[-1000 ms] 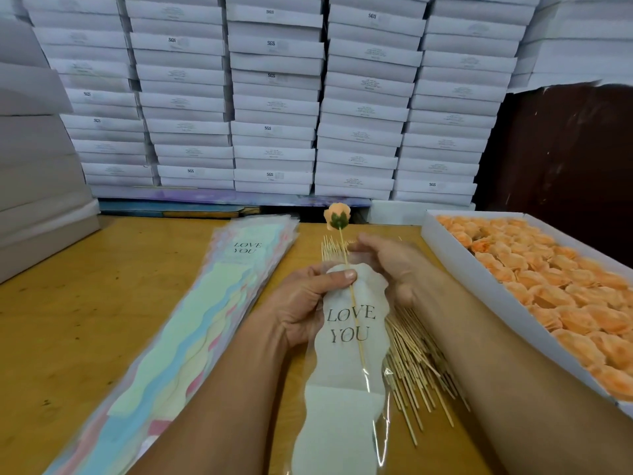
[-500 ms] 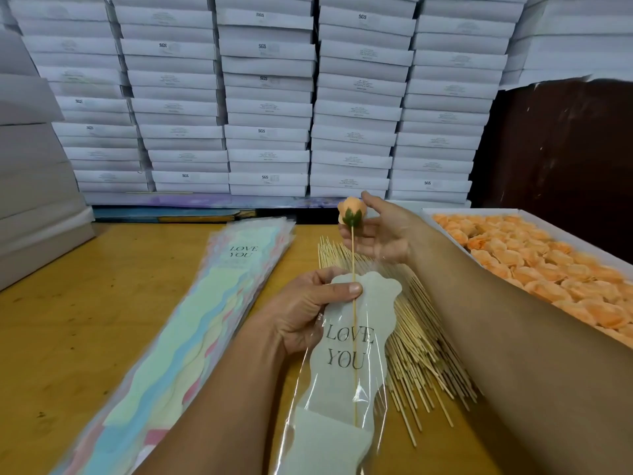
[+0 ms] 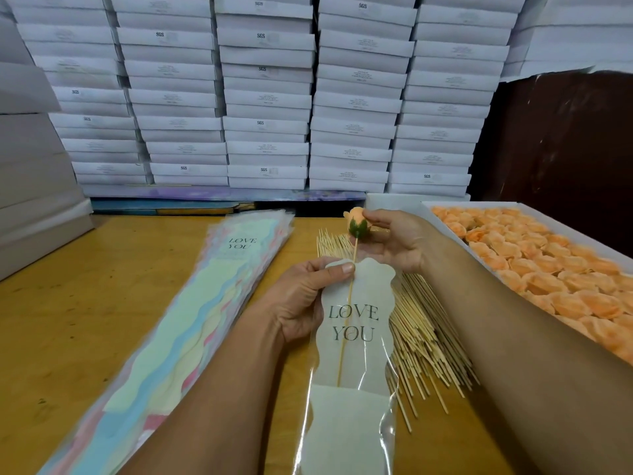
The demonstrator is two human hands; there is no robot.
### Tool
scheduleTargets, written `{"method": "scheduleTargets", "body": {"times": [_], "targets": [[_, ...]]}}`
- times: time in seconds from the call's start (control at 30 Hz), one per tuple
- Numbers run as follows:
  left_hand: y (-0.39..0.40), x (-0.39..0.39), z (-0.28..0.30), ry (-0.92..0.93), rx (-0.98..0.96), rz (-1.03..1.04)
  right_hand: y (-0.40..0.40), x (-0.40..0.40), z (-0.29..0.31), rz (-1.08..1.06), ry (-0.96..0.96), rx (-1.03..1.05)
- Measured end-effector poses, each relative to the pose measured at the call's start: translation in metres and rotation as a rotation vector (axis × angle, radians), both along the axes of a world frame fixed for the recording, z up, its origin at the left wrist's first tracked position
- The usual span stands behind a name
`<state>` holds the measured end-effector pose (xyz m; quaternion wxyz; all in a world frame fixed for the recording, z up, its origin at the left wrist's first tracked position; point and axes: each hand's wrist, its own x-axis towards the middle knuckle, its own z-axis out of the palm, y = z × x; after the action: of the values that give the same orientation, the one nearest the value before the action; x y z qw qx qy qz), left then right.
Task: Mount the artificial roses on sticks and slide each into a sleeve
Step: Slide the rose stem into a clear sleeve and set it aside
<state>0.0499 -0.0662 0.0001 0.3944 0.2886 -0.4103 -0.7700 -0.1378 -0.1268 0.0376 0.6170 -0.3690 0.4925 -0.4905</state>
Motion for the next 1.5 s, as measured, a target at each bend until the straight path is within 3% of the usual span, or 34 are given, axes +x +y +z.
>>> {"method": "scheduleTargets", "body": {"times": [0.4, 0.67, 1.03, 1.2, 1.5], "targets": [[0.004, -0.001, 0.004, -0.046, 0.008, 0.028, 0.028, -0.003, -0.014, 0.109, 0.058, -0.031], [0.0, -0.004, 0.0, -0.023, 0.044, 0.036, 0.035, -0.003, -0.011, 0.066, -0.045, -0.114], [-0.01, -0.001, -0.005, 0.062, 0.158, 0.052, 0.044, 0.002, -0.011, -0.043, 0.139, -0.165], [-0.005, 0.009, -0.003, 0.169, 0.079, -0.172, 0.049, 0.001, -0.007, -0.026, 0.004, -0.133], [-0.003, 0.004, -0.001, 0.007, 0.042, -0.151, 0.048, -0.001, -0.007, -0.024, -0.083, -0.206]]}}
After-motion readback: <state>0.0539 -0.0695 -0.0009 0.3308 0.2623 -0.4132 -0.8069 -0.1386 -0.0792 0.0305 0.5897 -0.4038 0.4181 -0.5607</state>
